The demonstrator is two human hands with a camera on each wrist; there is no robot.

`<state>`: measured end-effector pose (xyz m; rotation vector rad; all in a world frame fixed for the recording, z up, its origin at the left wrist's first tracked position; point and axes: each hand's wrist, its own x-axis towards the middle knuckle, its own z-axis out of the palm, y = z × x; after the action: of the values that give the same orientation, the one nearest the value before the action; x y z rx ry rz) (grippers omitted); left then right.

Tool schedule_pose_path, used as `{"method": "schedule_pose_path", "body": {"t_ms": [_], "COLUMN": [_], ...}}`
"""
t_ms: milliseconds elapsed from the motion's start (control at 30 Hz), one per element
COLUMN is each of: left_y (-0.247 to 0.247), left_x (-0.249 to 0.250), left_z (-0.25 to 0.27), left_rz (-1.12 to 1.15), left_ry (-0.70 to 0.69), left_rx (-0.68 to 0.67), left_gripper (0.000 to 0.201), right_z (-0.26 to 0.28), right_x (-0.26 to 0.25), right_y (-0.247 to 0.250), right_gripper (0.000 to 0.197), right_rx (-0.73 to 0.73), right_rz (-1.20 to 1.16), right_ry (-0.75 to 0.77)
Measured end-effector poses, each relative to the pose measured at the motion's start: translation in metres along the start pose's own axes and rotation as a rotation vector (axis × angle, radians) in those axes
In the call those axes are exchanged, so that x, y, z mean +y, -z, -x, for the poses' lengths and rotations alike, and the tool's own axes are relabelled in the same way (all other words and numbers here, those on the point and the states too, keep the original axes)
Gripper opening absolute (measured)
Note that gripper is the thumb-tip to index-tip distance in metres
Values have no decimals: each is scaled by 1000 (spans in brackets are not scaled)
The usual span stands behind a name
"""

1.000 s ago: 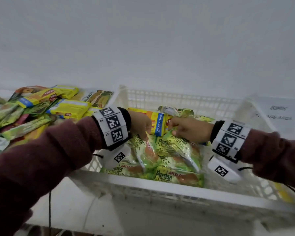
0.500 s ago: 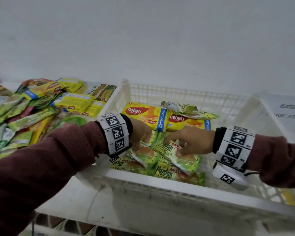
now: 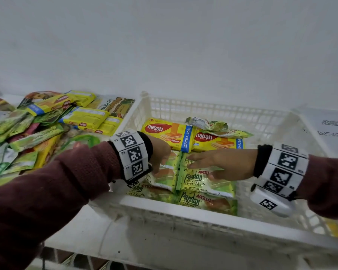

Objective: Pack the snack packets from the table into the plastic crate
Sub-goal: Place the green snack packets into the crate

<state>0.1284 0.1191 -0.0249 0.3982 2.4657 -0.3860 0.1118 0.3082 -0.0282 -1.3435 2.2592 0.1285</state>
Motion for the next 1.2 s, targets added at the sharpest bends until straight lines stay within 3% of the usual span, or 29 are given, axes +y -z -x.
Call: {"method": "schedule_pose_path", "body": {"t_ms": [100,233,400,467,533,633,700,800,867,1000,1200], "left_y": [-4,-8,-8,-7,-1,24,47,75,85,87,83], "left_x": [-1,8,14,14,12,3,-2,-5,-2,6,4], "left_z": [-1,-4,-7,-7,-5,-9,-13,-26,-38,-60,-77], "left_rz": [-7,-117,-204,-181,-129,32,202,310,333,387,495], "left_ry": [-35,-64,-100,-90,-92,-74,-67,-84,-76,-59,-40], "left_rx": [-94,-160,-185,-190,-165,-53,132,452,560,542,502], "left_gripper": [23,41,35,27,32,23,12,22,28,36,29], "right_z": [3,-3,-6,-7,-8,-4,8,29,34,26,11], "right_x": [-7,-11,-8,-7,-3,9,20,42,58,78,94], "right_y": [-8,-26,-33,-33,-29,-10,11,37,42,30,10], "right_gripper": [58,60,59,59,61,73,65,40,33,45,53], "right_rx": [-104,-198,-221,-215,-182,40,228,483,538,372,371], "right_rz": [96,311,327,326,229,-84,-219,-195,-161,-77,-308], "right_ry": [24,-29,-42,-45,-27,14,-76,-358,-590,-869,-929]}}
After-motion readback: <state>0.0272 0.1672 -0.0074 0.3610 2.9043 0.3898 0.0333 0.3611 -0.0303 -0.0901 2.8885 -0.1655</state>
